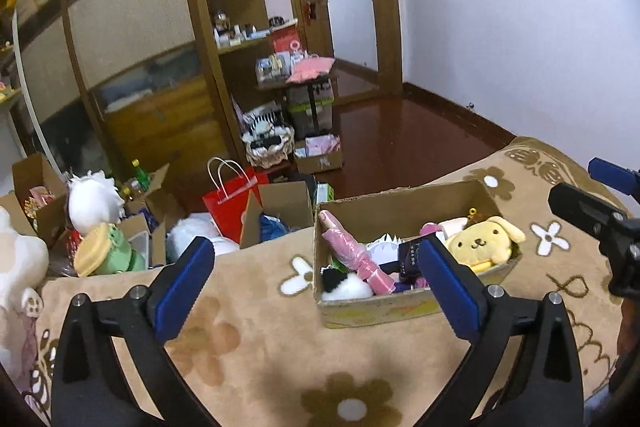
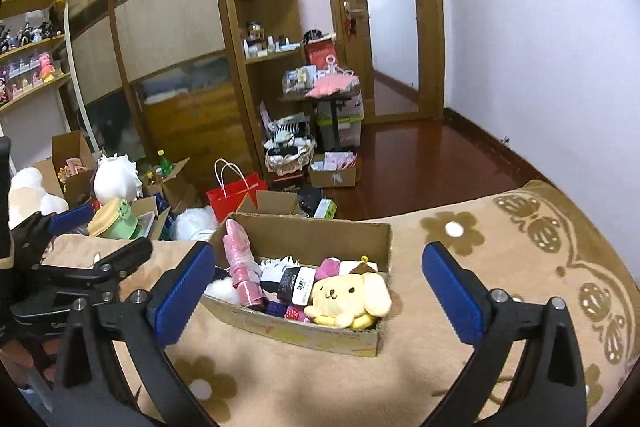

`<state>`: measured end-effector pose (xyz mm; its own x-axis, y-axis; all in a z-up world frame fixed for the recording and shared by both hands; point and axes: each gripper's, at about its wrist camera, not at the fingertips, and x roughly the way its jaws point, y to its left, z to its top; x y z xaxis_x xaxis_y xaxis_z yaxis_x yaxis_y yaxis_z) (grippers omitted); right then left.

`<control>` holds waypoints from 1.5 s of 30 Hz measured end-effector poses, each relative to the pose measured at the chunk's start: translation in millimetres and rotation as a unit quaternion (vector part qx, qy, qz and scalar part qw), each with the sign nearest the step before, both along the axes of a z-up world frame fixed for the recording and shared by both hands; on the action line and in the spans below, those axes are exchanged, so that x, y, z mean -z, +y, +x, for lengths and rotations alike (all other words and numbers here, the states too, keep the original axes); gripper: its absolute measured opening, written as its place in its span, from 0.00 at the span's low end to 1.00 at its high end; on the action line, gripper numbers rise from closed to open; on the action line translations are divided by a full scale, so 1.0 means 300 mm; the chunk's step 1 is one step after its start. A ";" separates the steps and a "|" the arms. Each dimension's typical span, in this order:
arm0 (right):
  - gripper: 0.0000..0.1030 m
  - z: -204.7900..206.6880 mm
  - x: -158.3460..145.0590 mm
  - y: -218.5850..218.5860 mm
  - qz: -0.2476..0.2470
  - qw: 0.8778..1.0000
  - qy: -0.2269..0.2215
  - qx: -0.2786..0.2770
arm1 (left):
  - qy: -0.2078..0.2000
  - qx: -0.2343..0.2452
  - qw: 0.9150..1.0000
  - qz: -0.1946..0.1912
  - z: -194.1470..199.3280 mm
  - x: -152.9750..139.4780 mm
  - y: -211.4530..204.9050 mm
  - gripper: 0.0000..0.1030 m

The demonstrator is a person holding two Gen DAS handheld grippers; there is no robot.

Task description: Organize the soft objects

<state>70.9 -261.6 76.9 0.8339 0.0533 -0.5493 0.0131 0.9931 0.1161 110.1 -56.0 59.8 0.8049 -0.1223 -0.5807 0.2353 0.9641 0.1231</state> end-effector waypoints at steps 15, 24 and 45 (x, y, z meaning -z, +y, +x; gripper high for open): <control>1.00 -0.251 -0.003 0.018 -0.019 1.000 -0.011 0.015 | -0.030 0.007 0.999 0.011 -0.273 -0.009 0.035 0.99; 1.00 -0.326 0.049 0.009 -0.018 0.999 -0.024 0.032 | -0.033 -0.003 0.999 0.006 -0.328 0.059 0.067 0.99; 1.00 -0.339 0.169 0.000 -0.028 0.998 0.000 0.052 | -0.027 0.004 0.999 0.017 -0.309 0.140 0.057 0.99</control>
<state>-30.7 -261.7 26.3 0.8338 -0.0638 -0.5484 0.1160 0.9914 0.0610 17.3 -38.8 17.6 0.8342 -0.1108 -0.5402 0.2360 0.9571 0.1681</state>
